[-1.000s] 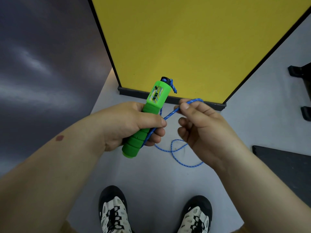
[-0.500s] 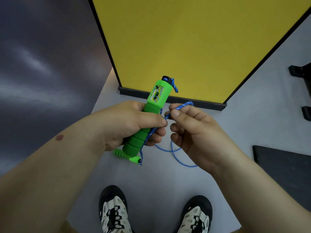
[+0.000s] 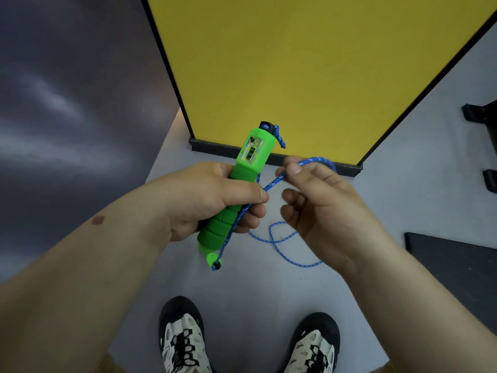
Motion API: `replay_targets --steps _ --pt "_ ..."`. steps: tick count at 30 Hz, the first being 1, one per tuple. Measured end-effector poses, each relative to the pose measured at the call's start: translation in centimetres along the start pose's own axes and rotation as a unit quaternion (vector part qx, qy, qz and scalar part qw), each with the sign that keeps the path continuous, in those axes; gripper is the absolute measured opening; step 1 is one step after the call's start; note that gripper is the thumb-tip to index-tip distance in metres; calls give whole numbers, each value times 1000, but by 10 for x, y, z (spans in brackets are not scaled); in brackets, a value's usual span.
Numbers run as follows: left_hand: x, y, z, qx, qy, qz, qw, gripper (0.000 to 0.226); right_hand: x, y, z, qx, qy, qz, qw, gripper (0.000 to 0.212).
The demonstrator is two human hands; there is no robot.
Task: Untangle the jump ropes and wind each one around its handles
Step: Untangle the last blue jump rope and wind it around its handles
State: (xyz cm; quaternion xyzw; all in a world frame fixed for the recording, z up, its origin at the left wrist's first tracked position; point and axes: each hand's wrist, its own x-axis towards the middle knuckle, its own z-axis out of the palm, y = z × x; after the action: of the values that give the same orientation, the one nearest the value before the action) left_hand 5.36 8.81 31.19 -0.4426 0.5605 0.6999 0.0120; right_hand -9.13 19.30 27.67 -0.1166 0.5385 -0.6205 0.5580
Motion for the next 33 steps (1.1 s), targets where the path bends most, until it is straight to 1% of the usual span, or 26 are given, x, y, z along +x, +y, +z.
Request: replay_targets --steps 2,4,6,12,14,16,20,22,24,29,33 --pt "0 0 0 0 -4 0 1000 7 -4 6 4 -34 -36 11 999 10" --pt "-1 0 0 1 -8 -2 1000 7 -5 8 5 -53 -38 10 998 11" --pt "0 -1 0 2 -5 -2 1000 7 -2 6 4 -46 -15 0 999 9" --pt "1 -3 -3 8 -13 -2 1000 9 9 -7 -9 22 91 -40 995 2" --pt "1 -3 -3 9 -14 -1 1000 9 10 -9 -11 39 109 -39 993 3" --pt "1 -2 -1 6 -9 1 1000 9 8 -7 -9 38 93 -27 995 5" --pt "1 -2 1 -3 -4 7 1000 7 -1 6 0 -21 -17 7 1000 7" --pt "1 -2 0 -2 -5 5 1000 7 -3 9 3 -56 -35 9 998 9" --pt "1 -2 0 -3 -5 2 1000 6 -2 7 3 -61 -18 -4 998 11" --pt "2 -3 -1 6 -16 0 1000 8 6 -4 -5 5 64 -48 997 5" --pt "2 -5 -2 5 -15 -3 1000 8 9 -10 -10 41 104 -47 993 2"
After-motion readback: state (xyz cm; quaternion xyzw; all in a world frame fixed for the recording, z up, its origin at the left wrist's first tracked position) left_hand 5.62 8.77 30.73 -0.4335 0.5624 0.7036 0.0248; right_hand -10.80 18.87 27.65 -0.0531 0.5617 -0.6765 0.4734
